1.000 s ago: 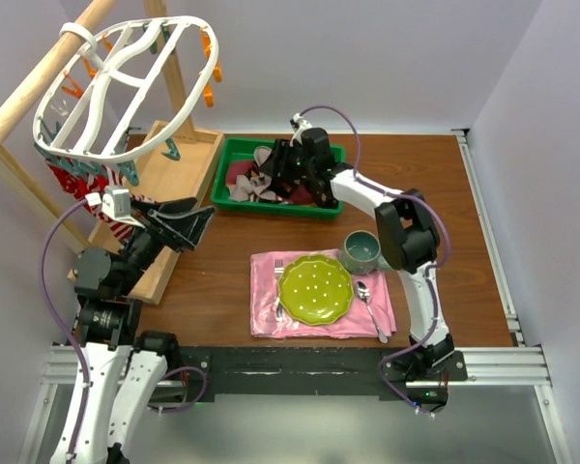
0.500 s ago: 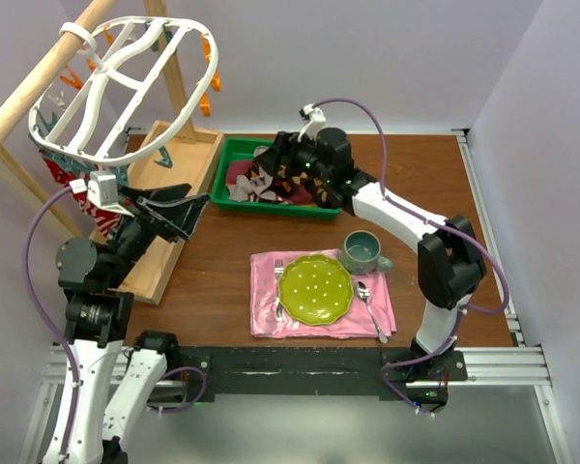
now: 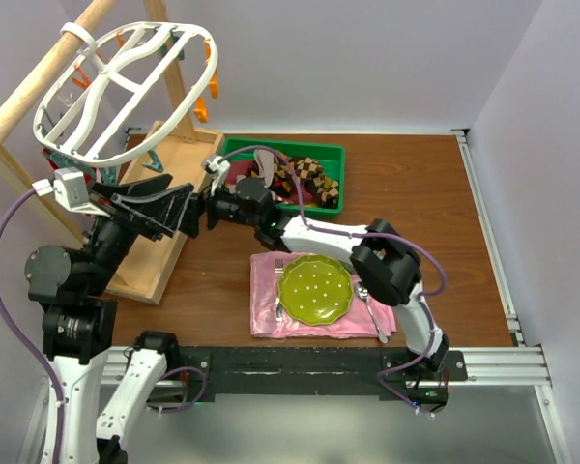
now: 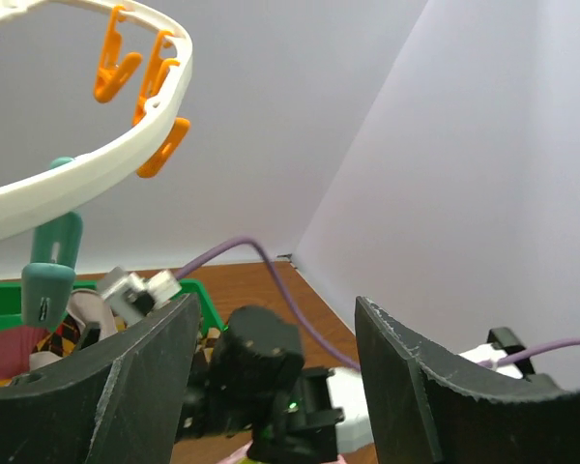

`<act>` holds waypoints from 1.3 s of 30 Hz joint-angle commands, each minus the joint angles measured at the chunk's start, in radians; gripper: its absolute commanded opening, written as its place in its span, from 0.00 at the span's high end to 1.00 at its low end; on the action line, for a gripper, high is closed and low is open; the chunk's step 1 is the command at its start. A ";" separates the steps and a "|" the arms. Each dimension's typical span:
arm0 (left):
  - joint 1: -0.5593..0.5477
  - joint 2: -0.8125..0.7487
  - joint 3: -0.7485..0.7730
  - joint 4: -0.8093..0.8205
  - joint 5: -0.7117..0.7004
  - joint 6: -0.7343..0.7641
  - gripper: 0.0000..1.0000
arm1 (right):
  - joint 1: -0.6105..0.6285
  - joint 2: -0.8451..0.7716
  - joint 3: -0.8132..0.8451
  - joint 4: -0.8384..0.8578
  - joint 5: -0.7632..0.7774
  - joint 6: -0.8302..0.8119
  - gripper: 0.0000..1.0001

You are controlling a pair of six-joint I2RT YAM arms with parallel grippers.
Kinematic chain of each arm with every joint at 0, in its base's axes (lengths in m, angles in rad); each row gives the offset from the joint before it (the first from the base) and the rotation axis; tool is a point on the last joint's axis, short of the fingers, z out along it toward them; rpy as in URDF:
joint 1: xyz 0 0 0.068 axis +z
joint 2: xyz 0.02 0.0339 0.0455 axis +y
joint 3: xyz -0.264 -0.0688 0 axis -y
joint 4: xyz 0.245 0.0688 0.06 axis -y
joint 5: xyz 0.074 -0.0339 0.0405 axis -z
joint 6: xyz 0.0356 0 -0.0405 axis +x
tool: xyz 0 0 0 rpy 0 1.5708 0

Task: Remove the socks clipped to the hanger
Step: Place the sock in the bin, then remove the sock from the hanger.

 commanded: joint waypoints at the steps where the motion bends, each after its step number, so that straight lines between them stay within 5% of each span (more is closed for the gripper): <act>1: -0.003 -0.023 0.071 -0.087 -0.034 0.017 0.30 | 0.039 0.071 0.144 0.070 0.011 -0.064 0.03; 9: -0.003 -0.048 0.129 -0.144 -0.063 0.018 0.30 | 0.120 0.278 0.448 -0.104 0.089 -0.171 0.02; 20: -0.003 -0.046 0.139 -0.144 -0.067 0.009 0.30 | 0.171 0.570 0.820 -0.166 0.381 -0.247 0.01; 39: -0.003 -0.026 0.131 -0.156 -0.089 0.037 0.30 | 0.183 0.655 0.925 0.056 0.493 -0.199 0.04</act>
